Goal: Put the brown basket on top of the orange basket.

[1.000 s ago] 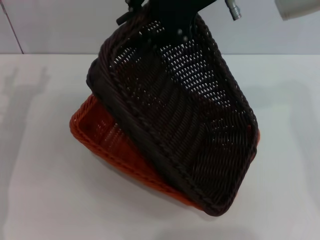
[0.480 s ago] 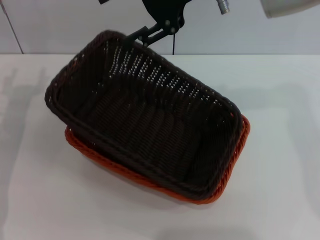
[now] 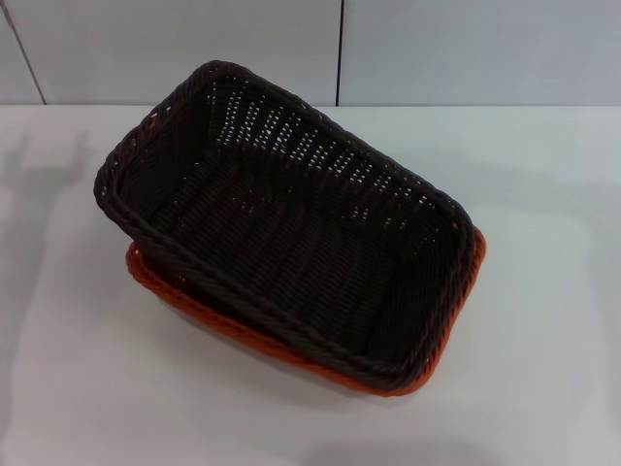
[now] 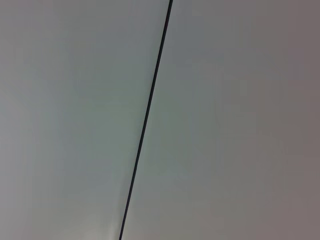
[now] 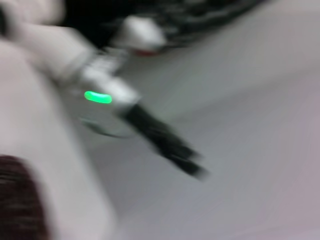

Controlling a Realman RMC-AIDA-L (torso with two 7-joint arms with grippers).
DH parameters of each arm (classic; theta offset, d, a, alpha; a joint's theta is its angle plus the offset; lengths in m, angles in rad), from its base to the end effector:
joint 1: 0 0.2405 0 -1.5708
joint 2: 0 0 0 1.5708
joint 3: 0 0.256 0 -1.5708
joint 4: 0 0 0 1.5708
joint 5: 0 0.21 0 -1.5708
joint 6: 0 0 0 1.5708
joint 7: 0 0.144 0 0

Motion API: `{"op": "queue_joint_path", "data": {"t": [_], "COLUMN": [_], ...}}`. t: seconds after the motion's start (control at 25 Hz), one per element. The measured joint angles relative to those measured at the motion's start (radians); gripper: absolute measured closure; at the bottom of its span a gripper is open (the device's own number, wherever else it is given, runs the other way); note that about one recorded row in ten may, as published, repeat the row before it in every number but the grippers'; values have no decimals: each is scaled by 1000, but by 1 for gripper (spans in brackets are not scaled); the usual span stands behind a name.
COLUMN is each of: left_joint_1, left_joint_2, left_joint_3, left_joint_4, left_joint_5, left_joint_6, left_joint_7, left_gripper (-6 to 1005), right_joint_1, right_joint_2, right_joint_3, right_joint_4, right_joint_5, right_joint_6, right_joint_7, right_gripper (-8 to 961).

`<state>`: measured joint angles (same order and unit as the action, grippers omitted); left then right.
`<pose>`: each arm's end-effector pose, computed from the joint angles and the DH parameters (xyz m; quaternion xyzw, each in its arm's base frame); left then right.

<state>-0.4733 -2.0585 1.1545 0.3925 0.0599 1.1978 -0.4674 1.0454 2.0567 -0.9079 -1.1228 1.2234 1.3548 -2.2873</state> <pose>-0.2916 0.3832 0.1044 -0.5534 -0.1831 -0.4821 0.6540 -0.0215 0.4338 0.0667 -0.8217 -0.4723 0.1487 0.2820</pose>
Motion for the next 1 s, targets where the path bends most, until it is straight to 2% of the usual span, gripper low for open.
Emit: {"op": "queue_joint_path", "data": {"t": [0.08,0.12,0.16,0.28,0.32,0.36,0.44,0.48,0.52,0.56,0.72,1.0], "left_joint_1": [6,11,18,35,42,45,62,70,92,92,123,157], "left_joint_2": [0,0,0,0,0,0,0,-1,-2,-2,-3,-2], "left_joint_3": [-5,-7,-13,-32,-40,-44,-61,-67,-81,-81,-131,-151], "left_joint_4": [-1,-1,-1,-3,-7,-9,-14,-15,-21,-21,-81,-108], "left_joint_5": [0,0,0,0,0,0,0,0,0,0,-2,-3], "left_joint_6": [19,29,42,71,84,91,118,127,157,157,237,294], "left_joint_7": [4,5,5,5,6,6,6,6,5,5,-2,0], "left_gripper": [155,155,155,155,157,159,159,159,159,159,159,159], "right_joint_1": [-27,-96,-96,-202,-270,-270,-324,-345,-369,-369,-381,-393], "right_joint_2": [2,7,7,17,22,22,23,22,22,22,17,21], "right_joint_3": [14,42,42,86,100,100,102,103,103,103,142,222], "right_joint_4": [-1,1,1,38,107,107,201,257,384,384,654,787], "right_joint_5": [53,197,197,446,635,635,813,900,1060,1060,1310,1360], "right_joint_6": [-33,-98,-98,-170,-199,-199,-207,-206,-201,-201,-189,-147], "right_joint_7": [-16,-36,-36,-87,-160,-160,-246,-292,-394,-394,-562,-582], "right_gripper": [289,289,289,289,289,289,289,289,289,289,289,289]}}
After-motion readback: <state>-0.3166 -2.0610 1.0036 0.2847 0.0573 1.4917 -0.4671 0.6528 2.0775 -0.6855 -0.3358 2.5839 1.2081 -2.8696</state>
